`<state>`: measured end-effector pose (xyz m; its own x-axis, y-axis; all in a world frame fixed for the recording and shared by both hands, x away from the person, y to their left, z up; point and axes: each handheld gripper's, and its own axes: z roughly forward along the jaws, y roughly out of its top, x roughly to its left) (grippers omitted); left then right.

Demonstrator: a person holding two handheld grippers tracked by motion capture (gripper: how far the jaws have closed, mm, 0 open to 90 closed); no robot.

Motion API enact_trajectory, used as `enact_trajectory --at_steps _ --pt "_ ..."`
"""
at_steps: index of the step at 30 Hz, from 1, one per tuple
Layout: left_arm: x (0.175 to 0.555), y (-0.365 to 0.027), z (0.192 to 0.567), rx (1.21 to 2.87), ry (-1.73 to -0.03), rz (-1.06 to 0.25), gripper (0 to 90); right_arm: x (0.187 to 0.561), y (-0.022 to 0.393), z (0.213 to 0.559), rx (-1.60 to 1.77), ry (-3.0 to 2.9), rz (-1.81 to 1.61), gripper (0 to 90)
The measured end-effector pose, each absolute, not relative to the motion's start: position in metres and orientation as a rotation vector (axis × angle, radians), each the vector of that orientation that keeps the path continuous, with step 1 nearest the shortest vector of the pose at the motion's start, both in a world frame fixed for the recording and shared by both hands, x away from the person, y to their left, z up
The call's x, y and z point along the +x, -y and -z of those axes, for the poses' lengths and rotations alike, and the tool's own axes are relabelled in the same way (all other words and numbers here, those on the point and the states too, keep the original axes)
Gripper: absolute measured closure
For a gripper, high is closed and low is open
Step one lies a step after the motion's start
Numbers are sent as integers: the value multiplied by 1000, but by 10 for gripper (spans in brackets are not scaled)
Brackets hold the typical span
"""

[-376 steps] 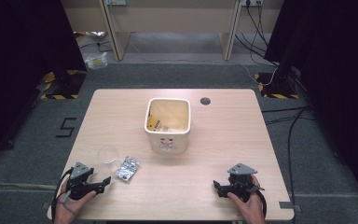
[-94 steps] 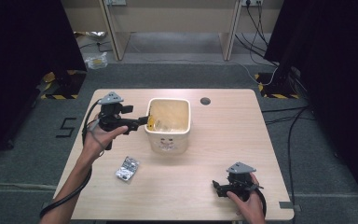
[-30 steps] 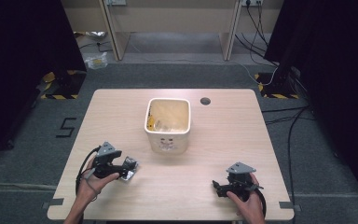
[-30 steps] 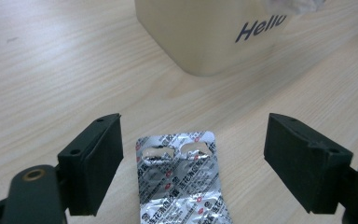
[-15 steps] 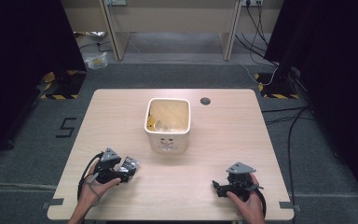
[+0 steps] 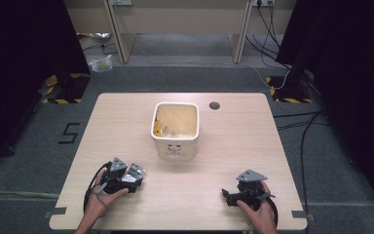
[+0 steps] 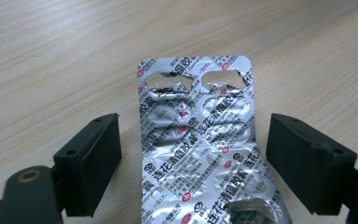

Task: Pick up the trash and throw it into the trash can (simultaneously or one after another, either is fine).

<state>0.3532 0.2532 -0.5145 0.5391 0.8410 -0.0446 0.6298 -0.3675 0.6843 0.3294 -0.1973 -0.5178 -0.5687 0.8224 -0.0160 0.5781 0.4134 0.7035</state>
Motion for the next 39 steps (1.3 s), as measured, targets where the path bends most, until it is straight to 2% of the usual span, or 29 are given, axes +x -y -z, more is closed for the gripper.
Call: enact_trajectory --at_steps 2,6,19,39 --pt "352 -252 515 2124 -1174 -432 183 329 197 518 1204 -2314 -941 45" --pt "350 -250 513 2138 -1138 -430 333 329 197 518 1204 -2317 -939 45" --pt "350 -250 510 2122 -1119 -411 336 329 197 518 1202 -2318 -940 45" --pt "357 -261 482 2075 -1106 -412 336 329 197 518 1203 -2318 -940 45"
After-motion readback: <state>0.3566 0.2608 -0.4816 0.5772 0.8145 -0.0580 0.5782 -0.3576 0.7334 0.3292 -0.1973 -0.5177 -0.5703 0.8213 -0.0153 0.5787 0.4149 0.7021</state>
